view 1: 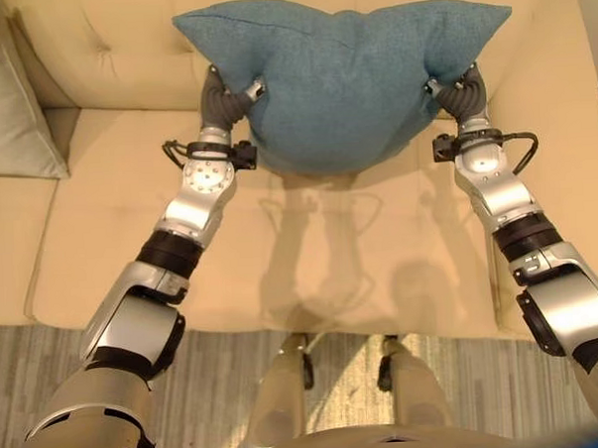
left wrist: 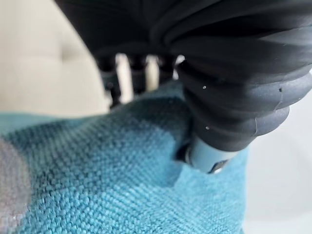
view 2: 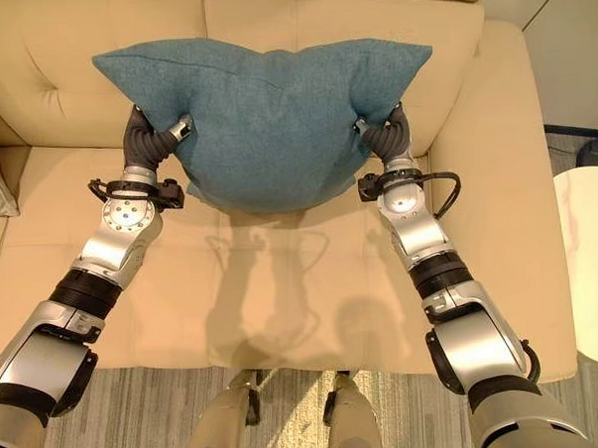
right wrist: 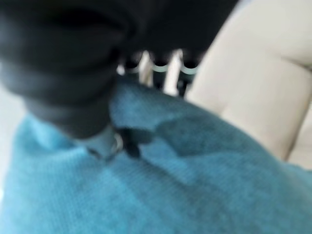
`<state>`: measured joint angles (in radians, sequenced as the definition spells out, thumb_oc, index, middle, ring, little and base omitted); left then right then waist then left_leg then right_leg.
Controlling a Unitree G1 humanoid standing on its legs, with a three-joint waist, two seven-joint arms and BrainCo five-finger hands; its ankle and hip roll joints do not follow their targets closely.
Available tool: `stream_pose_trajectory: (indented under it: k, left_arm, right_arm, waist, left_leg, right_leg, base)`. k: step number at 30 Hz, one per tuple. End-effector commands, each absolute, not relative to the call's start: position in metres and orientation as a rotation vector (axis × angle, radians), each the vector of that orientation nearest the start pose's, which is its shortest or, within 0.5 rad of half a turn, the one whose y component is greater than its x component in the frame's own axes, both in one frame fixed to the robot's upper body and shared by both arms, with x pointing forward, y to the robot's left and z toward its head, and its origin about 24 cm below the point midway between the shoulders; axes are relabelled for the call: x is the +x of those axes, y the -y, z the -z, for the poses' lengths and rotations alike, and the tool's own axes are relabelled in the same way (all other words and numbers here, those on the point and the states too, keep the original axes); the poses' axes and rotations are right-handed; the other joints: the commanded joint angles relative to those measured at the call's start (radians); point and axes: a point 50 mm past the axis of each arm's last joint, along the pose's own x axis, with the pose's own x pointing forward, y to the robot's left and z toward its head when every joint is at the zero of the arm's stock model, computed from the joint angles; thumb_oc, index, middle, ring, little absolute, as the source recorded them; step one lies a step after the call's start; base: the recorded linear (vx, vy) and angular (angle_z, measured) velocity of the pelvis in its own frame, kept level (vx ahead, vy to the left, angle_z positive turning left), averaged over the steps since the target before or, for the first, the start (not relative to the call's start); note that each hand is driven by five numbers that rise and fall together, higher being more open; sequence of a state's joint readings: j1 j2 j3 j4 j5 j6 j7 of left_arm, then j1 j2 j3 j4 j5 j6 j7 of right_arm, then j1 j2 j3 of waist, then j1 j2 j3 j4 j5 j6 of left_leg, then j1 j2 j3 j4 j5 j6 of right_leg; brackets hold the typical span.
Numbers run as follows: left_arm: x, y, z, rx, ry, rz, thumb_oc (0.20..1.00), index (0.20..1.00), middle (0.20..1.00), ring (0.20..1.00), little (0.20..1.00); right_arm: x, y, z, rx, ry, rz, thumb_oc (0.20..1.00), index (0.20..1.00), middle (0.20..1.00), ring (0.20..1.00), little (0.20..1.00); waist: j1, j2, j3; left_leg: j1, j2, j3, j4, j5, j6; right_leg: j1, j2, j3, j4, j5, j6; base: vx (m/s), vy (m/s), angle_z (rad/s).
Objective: Pick up all the scattered cushions and arrange them neatly on the sofa.
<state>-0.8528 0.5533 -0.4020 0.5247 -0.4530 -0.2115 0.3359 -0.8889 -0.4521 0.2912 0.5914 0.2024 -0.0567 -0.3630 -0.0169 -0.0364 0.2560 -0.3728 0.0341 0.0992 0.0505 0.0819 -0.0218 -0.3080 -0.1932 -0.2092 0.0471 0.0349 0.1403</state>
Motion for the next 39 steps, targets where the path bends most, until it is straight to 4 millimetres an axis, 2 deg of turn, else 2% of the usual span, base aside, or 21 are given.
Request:
stream_pose_trajectory:
  k: [1, 8, 11, 20, 22, 25, 26, 28, 33, 34, 35, 36, 37, 38, 39]
  left_arm:
    - [0.369, -0.152, -0.262, 0.115, 0.708, 0.009, 0.2, 0.2, 0.2, 0.2, 0.2]
    - [0.37, -0.153, -0.244, 0.111, 0.656, -0.009, 0.2, 0.2, 0.2, 0.2, 0.2]
    - [0.372, -0.159, -0.236, 0.126, 0.624, -0.036, 0.2, 0.2, 0.2, 0.2, 0.2]
    - [0.379, -0.173, -0.237, 0.167, 0.6, -0.093, 0.2, 0.2, 0.2, 0.2, 0.2]
    - [0.378, -0.175, -0.247, 0.175, 0.629, -0.108, 0.2, 0.2, 0.2, 0.2, 0.2]
    - [0.385, -0.176, -0.283, 0.228, 0.69, -0.145, 0.2, 0.2, 0.2, 0.2, 0.2]
    - [0.388, -0.173, -0.303, 0.277, 0.722, -0.153, 0.2, 0.2, 0.2, 0.2, 0.2]
    - [0.391, -0.168, -0.321, 0.329, 0.739, -0.168, 0.2, 0.2, 0.2, 0.2, 0.2]
    - [0.396, -0.157, -0.348, 0.393, 0.747, -0.184, 0.2, 0.2, 0.2, 0.2, 0.2]
    - [0.398, -0.155, -0.353, 0.415, 0.738, -0.189, 0.2, 0.2, 0.2, 0.2, 0.2]
    - [0.399, -0.148, -0.362, 0.441, 0.741, -0.184, 0.2, 0.2, 0.2, 0.2, 0.2]
    - [0.399, -0.148, -0.362, 0.441, 0.74, -0.184, 0.2, 0.2, 0.2, 0.2, 0.2]
    - [0.4, -0.148, -0.363, 0.456, 0.734, -0.188, 0.2, 0.2, 0.2, 0.2, 0.2]
    - [0.4, -0.148, -0.365, 0.468, 0.733, -0.193, 0.426, 0.426, 0.426, 0.426, 0.426]
    - [0.401, -0.148, -0.365, 0.476, 0.725, -0.196, 0.58, 0.58, 0.58, 0.58, 0.58]
  right_arm:
    - [0.381, 0.14, -0.259, -0.35, 0.626, 0.088, 0.2, 0.2, 0.2, 0.2, 0.2]
    - [0.381, 0.134, -0.248, -0.373, 0.604, 0.069, 0.2, 0.2, 0.2, 0.2, 0.2]
    - [0.382, 0.135, -0.247, -0.366, 0.599, 0.079, 0.2, 0.2, 0.2, 0.2, 0.2]
    - [0.385, 0.14, -0.25, -0.389, 0.602, 0.122, 0.2, 0.2, 0.2, 0.2, 0.2]
    - [0.387, 0.14, -0.257, -0.423, 0.614, 0.143, 0.2, 0.2, 0.2, 0.2, 0.2]
    - [0.396, 0.142, -0.288, -0.457, 0.638, 0.197, 0.2, 0.2, 0.2, 0.2, 0.2]
    - [0.4, 0.144, -0.302, -0.469, 0.636, 0.229, 0.2, 0.2, 0.2, 0.2, 0.2]
    - [0.404, 0.148, -0.316, -0.507, 0.626, 0.263, 0.2, 0.2, 0.2, 0.2, 0.2]
    - [0.409, 0.15, -0.334, -0.54, 0.598, 0.294, 0.2, 0.2, 0.2, 0.2, 0.2]
    - [0.409, 0.151, -0.34, -0.558, 0.595, 0.304, 0.2, 0.2, 0.2, 0.2, 0.2]
    - [0.41, 0.15, -0.348, -0.588, 0.593, 0.313, 0.2, 0.2, 0.2, 0.2, 0.2]
    - [0.41, 0.15, -0.348, -0.588, 0.593, 0.312, 0.2, 0.2, 0.2, 0.2, 0.2]
    - [0.41, 0.151, -0.349, -0.6, 0.588, 0.316, 0.241, 0.241, 0.241, 0.241, 0.241]
    - [0.41, 0.152, -0.351, -0.612, 0.585, 0.324, 0.686, 0.686, 0.686, 0.686, 0.686]
    - [0.41, 0.152, -0.352, -0.619, 0.583, 0.328, 1.0, 1.0, 1.0, 1.0, 1.0]
  waist:
    - [0.004, -0.043, -0.056]
    - [0.0, -0.042, -0.039]
    - [0.001, -0.042, -0.023]
    - [0.004, -0.044, -0.012]
    - [0.008, -0.045, -0.011]
    - [0.022, -0.047, -0.002]
    - [0.029, -0.045, 0.001]
    - [0.034, -0.046, 0.001]
    - [0.046, -0.053, -0.001]
    - [0.051, -0.054, -0.009]
    - [0.046, -0.056, -0.006]
    - [0.048, -0.054, -0.015]
    - [0.048, -0.053, -0.016]
    - [0.047, -0.052, -0.017]
    - [0.044, -0.054, -0.012]
  left_leg:
    - [-0.039, 0.001, 0.01, 0.088, -0.093, -0.07]
    - [-0.061, 0.0, 0.011, 0.086, -0.084, -0.07]
    - [-0.096, 0.001, 0.011, 0.088, -0.076, -0.075]
    - [-0.164, 0.003, 0.007, 0.103, -0.067, -0.08]
    - [-0.184, 0.002, 0.0, 0.108, -0.067, -0.08]
    - [-0.219, -0.002, -0.013, 0.113, -0.061, -0.081]
    - [-0.237, -0.006, -0.022, 0.111, -0.055, -0.083]
    - [-0.259, -0.011, -0.034, 0.108, -0.051, -0.083]
    - [-0.309, -0.016, -0.053, 0.102, -0.041, -0.083]
    - [-0.316, -0.01, -0.062, 0.097, -0.063, -0.092]
    - [-0.353, -0.018, -0.059, 0.087, -0.025, -0.087]
    - [-0.341, -0.012, -0.067, 0.083, -0.052, -0.093]
    - [-0.346, -0.013, -0.066, 0.075, -0.048, -0.094]
    - [-0.354, -0.013, -0.066, 0.068, -0.04, -0.096]
    - [-0.372, -0.021, -0.06, 0.064, -0.007, -0.09]
  right_leg:
    - [-0.052, 0.004, 0.024, -0.011, 0.064, 0.056]
    - [-0.076, 0.002, 0.032, -0.012, 0.073, 0.056]
    - [-0.112, -0.002, 0.031, -0.007, 0.081, 0.056]
    - [-0.167, -0.005, 0.028, 0.0, 0.091, 0.057]
    - [-0.184, -0.006, 0.028, 0.004, 0.091, 0.059]
    - [-0.209, -0.008, 0.026, 0.007, 0.095, 0.065]
    - [-0.218, -0.007, 0.02, 0.001, 0.101, 0.07]
    - [-0.235, -0.005, 0.02, -0.003, 0.107, 0.074]
    - [-0.275, 0.004, 0.021, -0.022, 0.124, 0.082]
    - [-0.279, 0.013, 0.027, -0.031, 0.111, 0.092]
    - [-0.314, 0.009, 0.025, -0.04, 0.139, 0.089]
    - [-0.304, 0.017, 0.03, -0.043, 0.119, 0.096]
    - [-0.313, 0.019, 0.031, -0.047, 0.122, 0.097]
    - [-0.321, 0.019, 0.031, -0.052, 0.126, 0.098]
    - [-0.342, 0.012, 0.027, -0.052, 0.15, 0.093]
  base:
    - [-0.01, 0.006, -0.03]
    - [-0.01, 0.009, -0.02]
    - [-0.03, 0.0, 0.0]
    - [0.0, 0.001, 0.01]
    - [0.01, 0.001, 0.03]
    - [0.0, -0.007, 0.05]
    - [0.01, -0.012, 0.23]
    - [0.02, -0.007, 0.25]
    - [0.02, -0.009, 0.13]
    - [0.01, -0.009, 0.14]
    - [0.09, -0.021, 0.12]
    - [0.01, 0.009, 0.09]
    - [0.09, 0.01, 0.05]
    - [-0.07, 0.045, 0.02]
    - [-0.07, 0.037, 0.01]
